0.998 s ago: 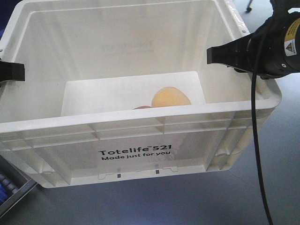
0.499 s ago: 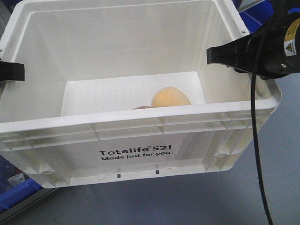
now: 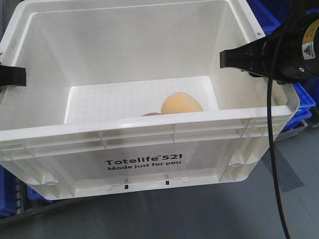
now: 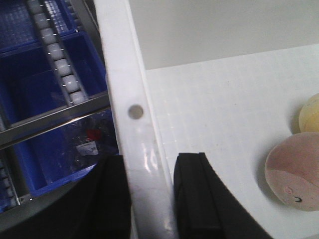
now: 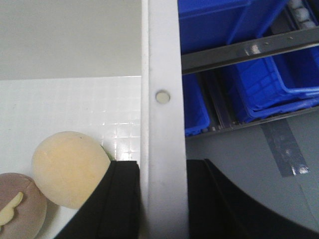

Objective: Place moving items into box and shelve
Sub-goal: 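Hold the crate by its rims with both grippers while driving along the blue-bin shelving, then lower the crate with both grippers onto the roller shelf lane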

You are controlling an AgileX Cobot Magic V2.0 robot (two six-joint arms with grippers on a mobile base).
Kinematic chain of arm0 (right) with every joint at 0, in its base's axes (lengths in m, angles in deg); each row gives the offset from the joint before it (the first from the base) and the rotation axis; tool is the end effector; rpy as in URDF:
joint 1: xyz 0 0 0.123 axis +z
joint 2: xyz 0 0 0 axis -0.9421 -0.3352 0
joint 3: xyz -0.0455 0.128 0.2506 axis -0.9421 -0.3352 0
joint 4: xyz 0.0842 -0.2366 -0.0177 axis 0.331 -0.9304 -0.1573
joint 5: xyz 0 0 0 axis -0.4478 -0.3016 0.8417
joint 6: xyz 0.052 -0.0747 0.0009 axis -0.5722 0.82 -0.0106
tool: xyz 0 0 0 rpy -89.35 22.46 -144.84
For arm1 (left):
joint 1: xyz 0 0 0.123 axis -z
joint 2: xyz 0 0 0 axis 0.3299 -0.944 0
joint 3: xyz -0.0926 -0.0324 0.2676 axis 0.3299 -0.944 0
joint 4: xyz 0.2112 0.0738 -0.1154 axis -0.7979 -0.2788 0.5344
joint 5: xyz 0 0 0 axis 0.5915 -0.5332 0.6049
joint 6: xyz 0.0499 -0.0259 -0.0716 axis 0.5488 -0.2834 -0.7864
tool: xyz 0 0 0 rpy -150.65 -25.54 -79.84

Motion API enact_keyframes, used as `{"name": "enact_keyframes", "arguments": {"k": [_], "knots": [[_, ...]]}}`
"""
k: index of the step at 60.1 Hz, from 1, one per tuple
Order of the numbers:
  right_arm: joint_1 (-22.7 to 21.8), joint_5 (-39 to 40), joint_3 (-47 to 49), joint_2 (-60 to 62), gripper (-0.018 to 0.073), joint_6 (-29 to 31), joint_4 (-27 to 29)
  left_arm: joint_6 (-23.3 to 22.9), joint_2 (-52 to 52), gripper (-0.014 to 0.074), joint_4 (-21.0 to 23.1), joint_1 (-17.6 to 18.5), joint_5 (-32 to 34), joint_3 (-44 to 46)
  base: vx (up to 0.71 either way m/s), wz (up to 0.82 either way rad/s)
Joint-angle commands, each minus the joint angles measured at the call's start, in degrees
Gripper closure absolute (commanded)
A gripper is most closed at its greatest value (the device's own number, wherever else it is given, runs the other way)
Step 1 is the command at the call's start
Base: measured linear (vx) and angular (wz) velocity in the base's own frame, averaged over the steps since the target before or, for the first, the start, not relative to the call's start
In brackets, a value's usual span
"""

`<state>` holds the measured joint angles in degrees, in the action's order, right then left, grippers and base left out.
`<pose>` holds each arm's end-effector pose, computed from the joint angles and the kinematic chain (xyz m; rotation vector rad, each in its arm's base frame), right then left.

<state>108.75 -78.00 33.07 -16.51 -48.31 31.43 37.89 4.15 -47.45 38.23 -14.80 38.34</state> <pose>0.2112 0.1214 0.3928 -0.1211 2.3417 0.0347 0.1820 -0.0603 0.3862 0.0276 2.3456 -0.2843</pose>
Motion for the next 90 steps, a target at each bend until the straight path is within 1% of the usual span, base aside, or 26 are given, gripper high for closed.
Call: {"name": "enact_keyframes", "arguments": {"k": [1, 28, 45, 65, 90], "knots": [[-0.2, 6.4, 2.38, 1.98, 0.0489, 0.28, -6.9, 1.61, 1.79, 0.0492, 0.31, 0.34, 7.57, 2.38, 0.11, 0.52], [-0.2, 6.4, 2.38, 1.98, 0.0489, 0.28, -6.9, 1.61, 1.79, 0.0492, 0.31, 0.34, 7.57, 2.38, 0.11, 0.5], [-0.2, 6.4, 2.38, 1.98, 0.0489, 0.28, -6.9, 1.61, 1.79, 0.0492, 0.31, 0.34, 7.57, 2.38, 0.12, 0.36], [-0.2, 6.4, 2.38, 1.98, 0.0489, 0.28, -6.9, 1.61, 1.79, 0.0492, 0.31, 0.34, 7.57, 2.38, 0.14, 0.13], [-0.2, 6.4, 2.38, 1.98, 0.0489, 0.28, -6.9, 1.61, 1.79, 0.0492, 0.31, 0.34, 7.57, 2.38, 0.16, -0.03]]}}
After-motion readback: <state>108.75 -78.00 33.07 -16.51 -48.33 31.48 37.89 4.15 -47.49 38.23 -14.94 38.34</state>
